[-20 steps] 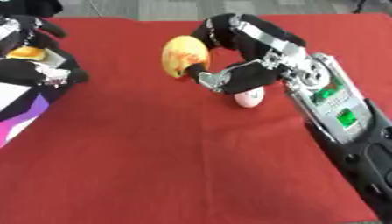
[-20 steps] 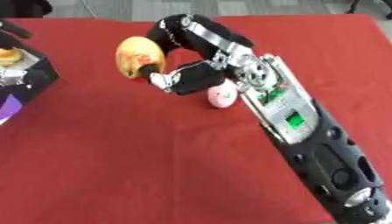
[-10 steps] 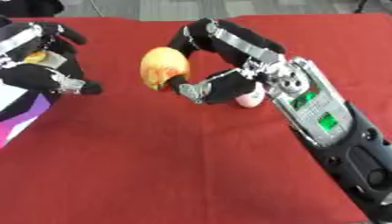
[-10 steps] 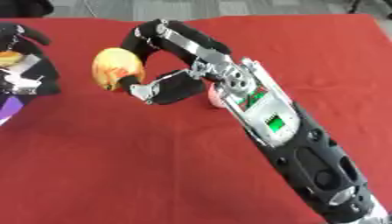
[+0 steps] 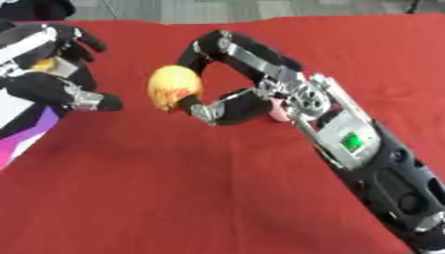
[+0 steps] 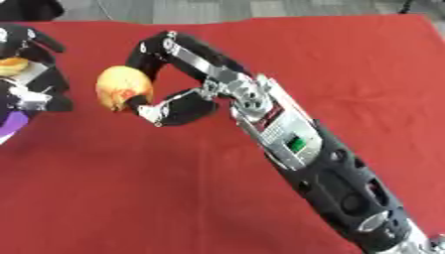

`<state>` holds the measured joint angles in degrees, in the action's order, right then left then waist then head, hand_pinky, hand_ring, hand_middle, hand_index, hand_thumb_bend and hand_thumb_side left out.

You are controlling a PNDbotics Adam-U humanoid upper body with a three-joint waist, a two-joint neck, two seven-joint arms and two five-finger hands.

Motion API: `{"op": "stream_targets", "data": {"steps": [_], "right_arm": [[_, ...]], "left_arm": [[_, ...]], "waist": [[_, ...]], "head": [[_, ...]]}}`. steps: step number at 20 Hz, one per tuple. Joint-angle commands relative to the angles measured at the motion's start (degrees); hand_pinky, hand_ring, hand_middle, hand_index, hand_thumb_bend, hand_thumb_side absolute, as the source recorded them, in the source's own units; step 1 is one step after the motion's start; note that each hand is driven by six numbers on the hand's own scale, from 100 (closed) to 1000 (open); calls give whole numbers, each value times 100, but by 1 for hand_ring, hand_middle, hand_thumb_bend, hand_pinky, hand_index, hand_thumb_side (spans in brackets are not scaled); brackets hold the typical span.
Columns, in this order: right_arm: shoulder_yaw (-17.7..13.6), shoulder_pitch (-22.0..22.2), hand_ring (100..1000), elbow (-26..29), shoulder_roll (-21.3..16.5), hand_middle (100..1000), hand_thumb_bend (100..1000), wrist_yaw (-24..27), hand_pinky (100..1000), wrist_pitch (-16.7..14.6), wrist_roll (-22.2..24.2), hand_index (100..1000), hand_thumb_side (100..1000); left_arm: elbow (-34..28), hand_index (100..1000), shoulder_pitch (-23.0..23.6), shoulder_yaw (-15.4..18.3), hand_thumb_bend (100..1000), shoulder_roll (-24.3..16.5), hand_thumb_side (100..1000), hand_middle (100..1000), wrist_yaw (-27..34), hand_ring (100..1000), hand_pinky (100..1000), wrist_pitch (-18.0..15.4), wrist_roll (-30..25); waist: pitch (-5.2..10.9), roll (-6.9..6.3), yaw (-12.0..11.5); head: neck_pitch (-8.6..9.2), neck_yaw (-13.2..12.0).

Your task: Pick up the objects with one hand, pass them to the other hand, and then place them into the box on the other side of the table.

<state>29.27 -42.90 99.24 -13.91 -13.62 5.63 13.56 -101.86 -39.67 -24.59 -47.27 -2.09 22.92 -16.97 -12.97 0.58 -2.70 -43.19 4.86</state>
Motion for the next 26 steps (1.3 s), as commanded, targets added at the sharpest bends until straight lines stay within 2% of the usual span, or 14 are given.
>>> {"op": "stream_targets", "data": {"steps": [1, 2, 10, 17, 26], "right_arm": [[25, -146, 591, -59, 89, 548, 191, -129, 812, -166, -258, 638, 100], [50, -151, 593, -99, 111, 549, 205, -151, 816, -207, -341, 638, 100], [179, -192, 596, -403, 281, 551, 188, -411, 821, -452, -656, 638, 100], [249, -196, 601, -525, 376, 556, 177, -642, 822, -432, -820, 642, 100], [330, -211, 604, -538, 449, 564, 144, -845, 818, -418, -961, 648, 100]], "left_arm": [[-132, 794, -172, -55, 832, -50, 394, 782, -122, 788, 869, 141, -15], [-160, 796, -194, -81, 856, -33, 397, 786, -130, 792, 871, 172, -20], [-524, 796, -319, -211, 846, 21, 394, 791, -100, 797, 875, 473, -152], [-574, 795, -410, -328, 835, 91, 387, 793, -282, 799, 874, 676, -276], [-518, 794, -487, -487, 813, 164, 364, 792, -555, 799, 871, 762, -460]], "waist": [[129, -97, -14], [130, -96, -16], [124, -112, -38], [125, -113, -41], [128, -106, -44]], "head": [[48, 41], [48, 46], [52, 75], [71, 85], [52, 69]]}}
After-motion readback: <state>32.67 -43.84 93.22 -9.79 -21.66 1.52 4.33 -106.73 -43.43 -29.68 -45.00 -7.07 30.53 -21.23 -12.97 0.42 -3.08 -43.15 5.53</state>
